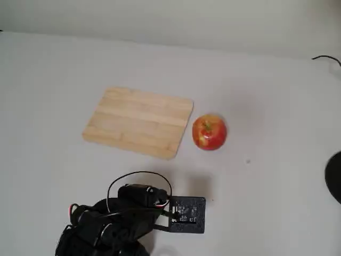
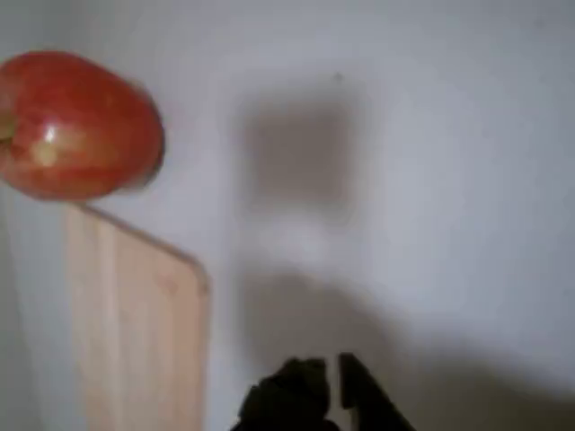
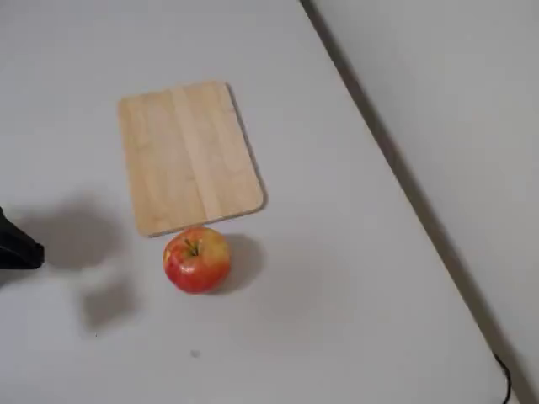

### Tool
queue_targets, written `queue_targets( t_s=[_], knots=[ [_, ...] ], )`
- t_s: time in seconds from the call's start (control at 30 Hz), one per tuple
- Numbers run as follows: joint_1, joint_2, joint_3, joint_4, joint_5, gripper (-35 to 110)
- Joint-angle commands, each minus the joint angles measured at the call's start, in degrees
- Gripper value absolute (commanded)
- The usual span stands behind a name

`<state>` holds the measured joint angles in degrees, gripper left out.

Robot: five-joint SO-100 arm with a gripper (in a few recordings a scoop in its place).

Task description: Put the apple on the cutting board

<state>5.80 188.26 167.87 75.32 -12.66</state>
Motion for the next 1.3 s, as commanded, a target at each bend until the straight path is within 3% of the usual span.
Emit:
queue_targets(
  t_s=[0.0,0.6,0.7,0.87,1.13,1.27],
  knots=[
    [-0.4,0.1,2.1,0.3,-0.5,0],
    [-0.4,0.1,2.3,-1.5,-0.9,0],
    [2.3,0.1,1.9,-4.5,-2.9,20],
    [4.4,-1.1,-6.3,-3.3,-15.0,40],
    [0.5,-37.6,-34.2,-5.5,-14.4,58],
    [0.4,-61.8,-54.2,-0.7,-13.7,67]
  ],
)
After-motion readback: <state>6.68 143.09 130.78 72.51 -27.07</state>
